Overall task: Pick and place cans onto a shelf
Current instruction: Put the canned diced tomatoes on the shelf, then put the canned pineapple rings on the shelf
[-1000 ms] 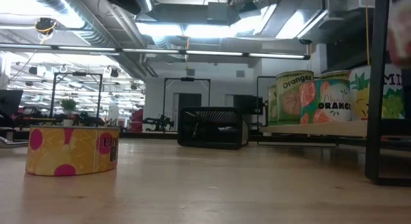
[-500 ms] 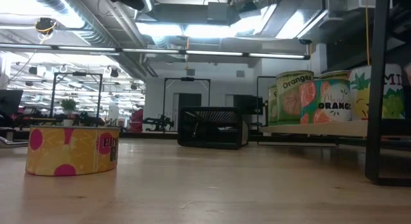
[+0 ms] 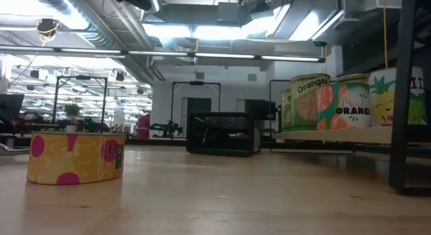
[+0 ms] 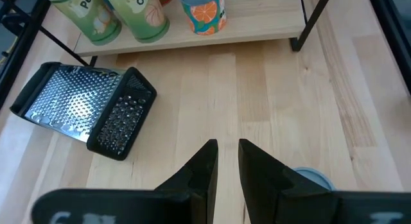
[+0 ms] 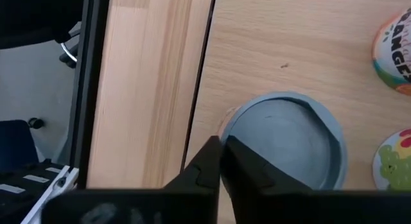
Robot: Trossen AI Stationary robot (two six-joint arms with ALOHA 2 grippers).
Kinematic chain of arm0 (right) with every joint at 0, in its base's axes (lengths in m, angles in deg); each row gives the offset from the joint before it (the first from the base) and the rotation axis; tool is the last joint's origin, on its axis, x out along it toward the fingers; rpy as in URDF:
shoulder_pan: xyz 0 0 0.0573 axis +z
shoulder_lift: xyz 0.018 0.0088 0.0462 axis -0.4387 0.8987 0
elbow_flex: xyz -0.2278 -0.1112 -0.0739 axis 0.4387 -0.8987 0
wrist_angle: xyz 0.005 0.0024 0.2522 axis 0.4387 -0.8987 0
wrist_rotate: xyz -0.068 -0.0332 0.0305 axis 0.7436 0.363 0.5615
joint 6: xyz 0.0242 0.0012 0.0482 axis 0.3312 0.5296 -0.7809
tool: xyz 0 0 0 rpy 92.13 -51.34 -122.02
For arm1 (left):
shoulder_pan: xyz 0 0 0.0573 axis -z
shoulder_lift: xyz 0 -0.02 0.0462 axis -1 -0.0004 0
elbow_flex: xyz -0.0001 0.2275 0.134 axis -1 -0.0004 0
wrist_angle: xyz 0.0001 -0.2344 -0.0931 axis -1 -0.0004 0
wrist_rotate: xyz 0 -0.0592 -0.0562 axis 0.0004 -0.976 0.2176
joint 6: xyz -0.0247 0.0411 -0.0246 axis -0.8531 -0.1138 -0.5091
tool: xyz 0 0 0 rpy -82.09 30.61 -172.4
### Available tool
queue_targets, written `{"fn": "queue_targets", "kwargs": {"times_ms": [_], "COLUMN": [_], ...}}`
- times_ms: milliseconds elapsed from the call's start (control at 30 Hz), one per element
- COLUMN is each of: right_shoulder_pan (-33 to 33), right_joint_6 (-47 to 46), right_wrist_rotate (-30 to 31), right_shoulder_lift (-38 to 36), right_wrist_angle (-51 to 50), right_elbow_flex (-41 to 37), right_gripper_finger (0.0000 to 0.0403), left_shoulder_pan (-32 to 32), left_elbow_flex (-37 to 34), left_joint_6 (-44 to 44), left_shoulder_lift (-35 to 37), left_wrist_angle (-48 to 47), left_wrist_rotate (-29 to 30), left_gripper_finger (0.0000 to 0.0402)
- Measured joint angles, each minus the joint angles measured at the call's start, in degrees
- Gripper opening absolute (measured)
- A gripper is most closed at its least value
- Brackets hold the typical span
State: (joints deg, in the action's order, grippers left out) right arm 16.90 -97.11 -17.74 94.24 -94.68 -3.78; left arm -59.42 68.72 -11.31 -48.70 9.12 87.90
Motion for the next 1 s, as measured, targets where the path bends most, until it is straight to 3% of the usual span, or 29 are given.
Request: {"fn": "queue_targets", "kwargs": {"times_ms": [333,600,1000], "right_shoulder_pan": [0.0,0.0,0.0], "right_joint_6": [-0.5,-0.4,5.9], "right_wrist_rotate": [-0.2,-0.2,-1.6], "right_shoulder_lift": [0.0,0.0,0.1], "right_wrist_angle": [-0.1,-0.2,-2.9], "right_elbow_flex": [0.0,0.0,6.4], "right_gripper_finger": [0.0084,0.0084,0.0084], "left_shoulder_pan": [0.0,0.0,4.1], "left_elbow_flex": [0.0,0.0,0.0], "left_joint_6": [0.0,-0.2,-11.7], "left_shoulder_lift": [0.0,0.0,-4.5], "left_wrist_angle": [0.0,0.8,4.4], "left_wrist_rotate": [0.0,-0.3,-8.4], "left_gripper_finger": [0.0055,0.0055,0.0055]}}
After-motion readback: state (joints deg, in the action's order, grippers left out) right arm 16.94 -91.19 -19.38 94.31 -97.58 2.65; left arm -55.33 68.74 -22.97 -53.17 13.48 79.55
